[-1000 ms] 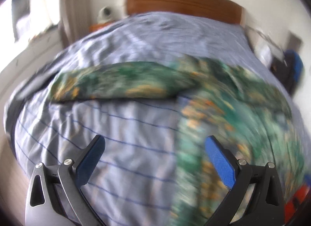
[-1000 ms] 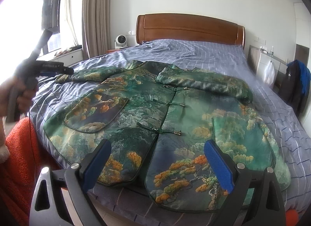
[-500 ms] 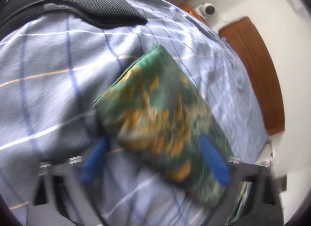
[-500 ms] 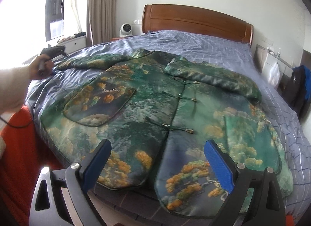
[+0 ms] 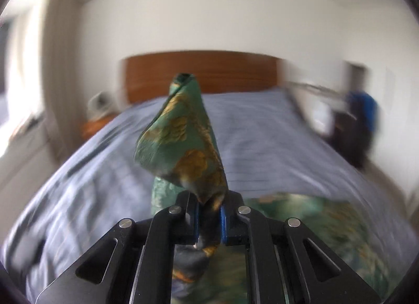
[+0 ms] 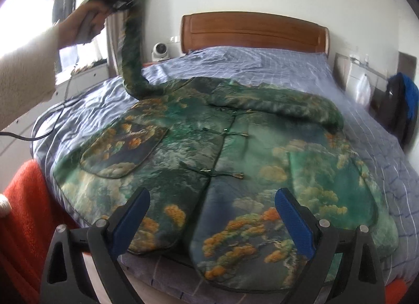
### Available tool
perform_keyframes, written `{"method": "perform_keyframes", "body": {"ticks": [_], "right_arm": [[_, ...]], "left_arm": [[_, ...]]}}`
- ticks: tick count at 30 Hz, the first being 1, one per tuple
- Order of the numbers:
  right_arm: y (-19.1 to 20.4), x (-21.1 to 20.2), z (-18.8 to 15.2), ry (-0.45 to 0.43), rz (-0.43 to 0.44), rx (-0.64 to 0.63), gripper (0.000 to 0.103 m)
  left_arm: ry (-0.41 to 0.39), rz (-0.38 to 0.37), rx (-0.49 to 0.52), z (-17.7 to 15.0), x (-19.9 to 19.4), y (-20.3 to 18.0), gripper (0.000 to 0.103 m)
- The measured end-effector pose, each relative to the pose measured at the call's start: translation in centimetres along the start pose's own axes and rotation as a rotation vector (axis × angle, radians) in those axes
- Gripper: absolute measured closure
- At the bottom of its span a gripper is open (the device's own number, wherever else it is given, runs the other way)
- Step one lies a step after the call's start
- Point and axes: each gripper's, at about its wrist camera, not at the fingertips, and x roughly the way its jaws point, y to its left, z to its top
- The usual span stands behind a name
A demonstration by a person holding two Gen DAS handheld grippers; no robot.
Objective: Fold large clothes
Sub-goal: 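Grasp the other sleeve cuff with the left tool and lift it, then lay the sleeve across the jacket front with the left tool and release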
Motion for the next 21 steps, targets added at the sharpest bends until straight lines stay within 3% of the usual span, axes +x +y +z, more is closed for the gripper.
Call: {"method": "perform_keyframes", "body": {"ticks": [4,6,7,8,10,12,16,18,21], "right_arm": [[-1.8,-1.4,-0.2,-0.034,-0.036,0.045,0.008],[-2.9,-2.1,-0.4,-0.048,-0.060,0.070,0.008],[-3.5,-2.4,-0.5,-0.052,-0.074,0.087,0.008],[-4.0,-2.6,-0.6,-0.052,-0.083,0.102,0.008],[-5.2,-2.9,-0.8,-0.049,-0.101,0.135,0.008],[-6.2,-3.3,-1.0,-0.053,-0.118,0.166,0.008],[-7.6,-3.3,-1.3,-0.059,-0.142,0.204,0.008],[-8.0,-2.9,-1.2,-0.055,-0.133,0.224,0.008],[-7.7,-2.0,-1.1,-0.037,-0.112,0.224,0.008]], "left_arm": [[0.079,-0.121,0.166,-3.1,4.8,-12.7,0.088],[0.227,-0.161,0.236,-7.2,9.1,-18.0,0.072],[0.301,-0.156,0.252,-9.2,10.7,-19.6,0.050],[0.389,-0.148,0.261,-11.7,12.3,-20.9,0.038],[0.496,-0.170,0.258,-15.5,12.8,-21.8,0.039],[0.541,-0.219,0.233,-17.0,11.7,-20.8,0.038],[0.523,-0.279,0.109,-16.4,7.0,-15.1,0.017],[0.473,-0.225,0.013,-15.0,5.6,-9.9,0.014],[0.432,-0.081,-0.148,-14.3,7.7,-2.0,0.013]]}}
